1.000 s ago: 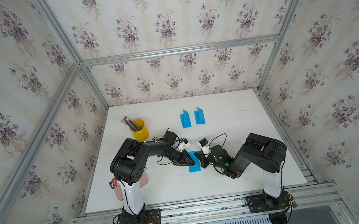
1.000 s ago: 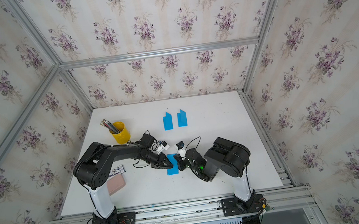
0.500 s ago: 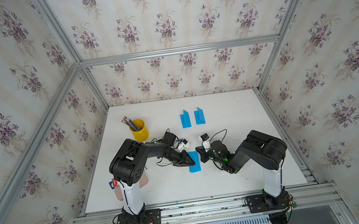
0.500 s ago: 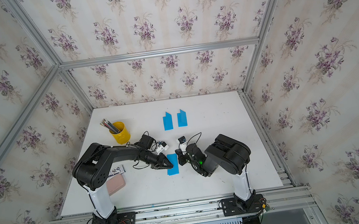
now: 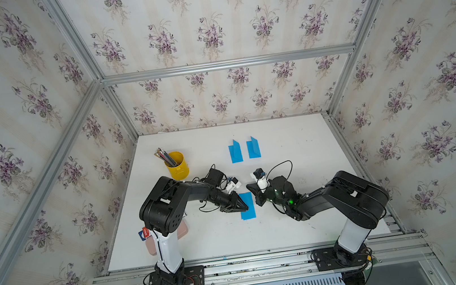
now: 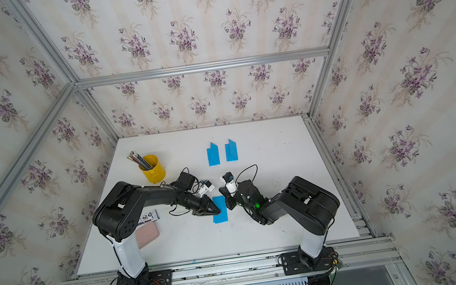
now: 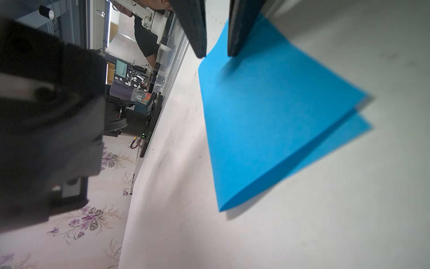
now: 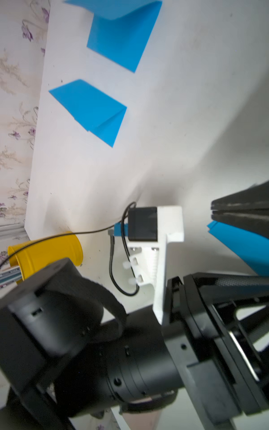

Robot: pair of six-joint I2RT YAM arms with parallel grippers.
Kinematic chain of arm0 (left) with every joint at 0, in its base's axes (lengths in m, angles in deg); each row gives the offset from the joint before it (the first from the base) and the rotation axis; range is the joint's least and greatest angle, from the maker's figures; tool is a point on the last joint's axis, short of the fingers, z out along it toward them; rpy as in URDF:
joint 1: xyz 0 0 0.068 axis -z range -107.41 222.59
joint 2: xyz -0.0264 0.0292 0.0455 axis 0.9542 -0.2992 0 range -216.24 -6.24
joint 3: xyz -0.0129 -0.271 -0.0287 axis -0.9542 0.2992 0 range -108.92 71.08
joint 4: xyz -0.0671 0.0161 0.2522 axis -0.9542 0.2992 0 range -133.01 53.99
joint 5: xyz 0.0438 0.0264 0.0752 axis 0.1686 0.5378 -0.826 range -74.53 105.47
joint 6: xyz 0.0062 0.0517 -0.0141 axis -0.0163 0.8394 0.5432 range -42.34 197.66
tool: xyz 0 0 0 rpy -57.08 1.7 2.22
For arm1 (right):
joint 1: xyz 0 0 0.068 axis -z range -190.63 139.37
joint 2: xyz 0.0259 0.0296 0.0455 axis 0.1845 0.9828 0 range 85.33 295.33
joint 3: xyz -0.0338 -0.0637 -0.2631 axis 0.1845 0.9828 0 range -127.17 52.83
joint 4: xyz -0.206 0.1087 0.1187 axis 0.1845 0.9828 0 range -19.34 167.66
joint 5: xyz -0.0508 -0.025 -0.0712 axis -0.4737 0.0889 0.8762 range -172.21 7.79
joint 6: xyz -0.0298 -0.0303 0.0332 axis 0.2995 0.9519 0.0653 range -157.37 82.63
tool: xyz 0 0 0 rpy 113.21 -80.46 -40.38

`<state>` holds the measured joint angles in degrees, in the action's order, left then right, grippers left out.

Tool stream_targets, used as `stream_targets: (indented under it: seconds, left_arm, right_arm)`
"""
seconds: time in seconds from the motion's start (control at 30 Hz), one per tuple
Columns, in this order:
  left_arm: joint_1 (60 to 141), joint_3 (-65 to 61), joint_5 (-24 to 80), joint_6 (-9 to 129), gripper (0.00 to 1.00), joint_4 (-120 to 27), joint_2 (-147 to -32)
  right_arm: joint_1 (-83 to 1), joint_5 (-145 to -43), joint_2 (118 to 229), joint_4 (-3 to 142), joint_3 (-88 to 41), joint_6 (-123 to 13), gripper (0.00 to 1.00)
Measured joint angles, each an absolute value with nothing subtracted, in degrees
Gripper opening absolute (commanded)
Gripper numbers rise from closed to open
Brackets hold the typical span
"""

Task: Fold the square paper along the opposite sides
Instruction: Smooth out the paper at the center of the board.

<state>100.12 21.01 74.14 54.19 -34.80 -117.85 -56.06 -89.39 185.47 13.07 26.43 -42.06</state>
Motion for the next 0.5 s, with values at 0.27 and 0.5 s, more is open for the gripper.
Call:
stream_targets:
  seconds: [0.27, 0.5]
  left_arm:
    - [99.8, 21.5, 74.4, 53.7, 0.25, -35.5, -117.7]
    - [99.2, 22.5, 75.0, 53.2, 0.25, -37.2, -117.7]
  right_arm:
    - [-58.2, -88.6, 188.5, 14.9, 26.6, -41.9, 0.0]
    - [-58.2, -86.4, 192.0, 16.9, 25.0, -41.1, 0.0]
